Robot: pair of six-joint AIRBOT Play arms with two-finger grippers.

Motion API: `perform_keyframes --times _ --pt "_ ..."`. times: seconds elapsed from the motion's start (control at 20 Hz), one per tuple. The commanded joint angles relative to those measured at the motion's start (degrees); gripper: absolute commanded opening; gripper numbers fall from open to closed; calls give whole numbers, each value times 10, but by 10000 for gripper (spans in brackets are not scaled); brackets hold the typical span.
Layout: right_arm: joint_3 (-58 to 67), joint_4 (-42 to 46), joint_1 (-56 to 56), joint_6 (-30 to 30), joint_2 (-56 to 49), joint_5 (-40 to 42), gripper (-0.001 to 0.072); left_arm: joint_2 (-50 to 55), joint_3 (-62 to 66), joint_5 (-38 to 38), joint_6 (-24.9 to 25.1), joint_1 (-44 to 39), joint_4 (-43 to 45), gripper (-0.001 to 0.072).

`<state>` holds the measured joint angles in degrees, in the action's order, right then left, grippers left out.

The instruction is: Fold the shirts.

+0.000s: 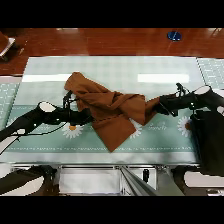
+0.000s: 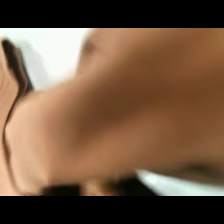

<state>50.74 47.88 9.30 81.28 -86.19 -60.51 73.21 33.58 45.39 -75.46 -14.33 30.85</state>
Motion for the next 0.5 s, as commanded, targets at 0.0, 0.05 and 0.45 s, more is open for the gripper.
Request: perform_keyframes --times 0.0,0.05,0.45 --pt "54 -31 -26 -38 -21 -17 20 0 2 2 1 2 1 26" --pt "81 -45 -24 -55 -19 -45 20 -3 9 12 15 11 1 26" --pt "543 -37 40 6 73 -119 19 -128 246 95 25 178 -1 26"
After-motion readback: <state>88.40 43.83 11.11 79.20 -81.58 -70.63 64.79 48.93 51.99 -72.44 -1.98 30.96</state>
